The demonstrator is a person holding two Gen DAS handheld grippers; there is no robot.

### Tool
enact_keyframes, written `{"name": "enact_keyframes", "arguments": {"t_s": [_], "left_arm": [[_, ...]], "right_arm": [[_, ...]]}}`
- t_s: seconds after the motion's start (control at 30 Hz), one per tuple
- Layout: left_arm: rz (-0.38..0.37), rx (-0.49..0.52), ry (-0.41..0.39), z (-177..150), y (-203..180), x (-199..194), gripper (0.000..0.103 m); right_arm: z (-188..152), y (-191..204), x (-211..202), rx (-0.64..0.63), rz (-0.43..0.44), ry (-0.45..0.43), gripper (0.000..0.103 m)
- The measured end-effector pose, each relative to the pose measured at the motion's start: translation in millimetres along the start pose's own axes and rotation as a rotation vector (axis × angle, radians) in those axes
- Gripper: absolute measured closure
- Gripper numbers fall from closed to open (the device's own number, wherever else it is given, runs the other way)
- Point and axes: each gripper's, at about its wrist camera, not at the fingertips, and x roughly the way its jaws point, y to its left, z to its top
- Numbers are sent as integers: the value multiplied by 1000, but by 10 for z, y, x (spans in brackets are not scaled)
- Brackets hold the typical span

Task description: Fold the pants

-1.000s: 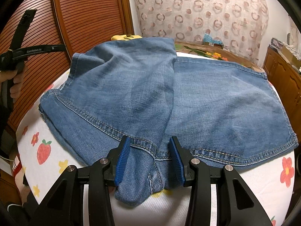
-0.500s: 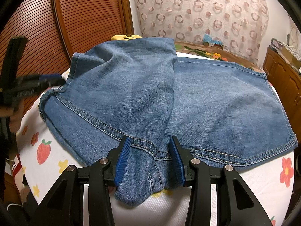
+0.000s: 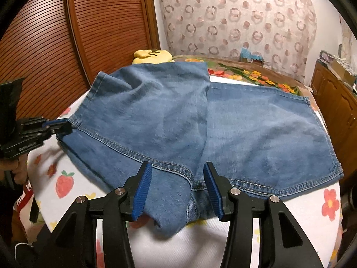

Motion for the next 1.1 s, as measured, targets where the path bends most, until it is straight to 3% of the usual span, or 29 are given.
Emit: {"name": "enact_keyframes", "arguments": {"t_s": [0.17, 0.4, 0.47, 0.53, 0.63, 0.73, 1.1], "left_arm": [[-8, -31, -56, -85, 49, -341, 99], [20, -57, 6, -246, 174, -303, 99], [22, -63, 19, -227, 193, -259, 94], [37, -64, 14, -188, 213, -255, 89], [54, -35, 2, -107, 206, -250, 66], [47, -18, -14, 16, 229, -221, 58], [94, -57, -24, 564, 568, 149, 58]], "right_arm": [[17, -44, -113, 11, 5, -20, 53], [-25, -16, -122, 0, 27, -25, 53], [-41, 9, -76, -11, 31, -13, 53], [-35, 24, -36, -18, 28, -5, 53], [-15, 15, -8, -14, 39, -4, 53], [11, 35, 10, -18, 43, -3, 53], [-3, 109, 97, -30, 43, 6, 53]]}}
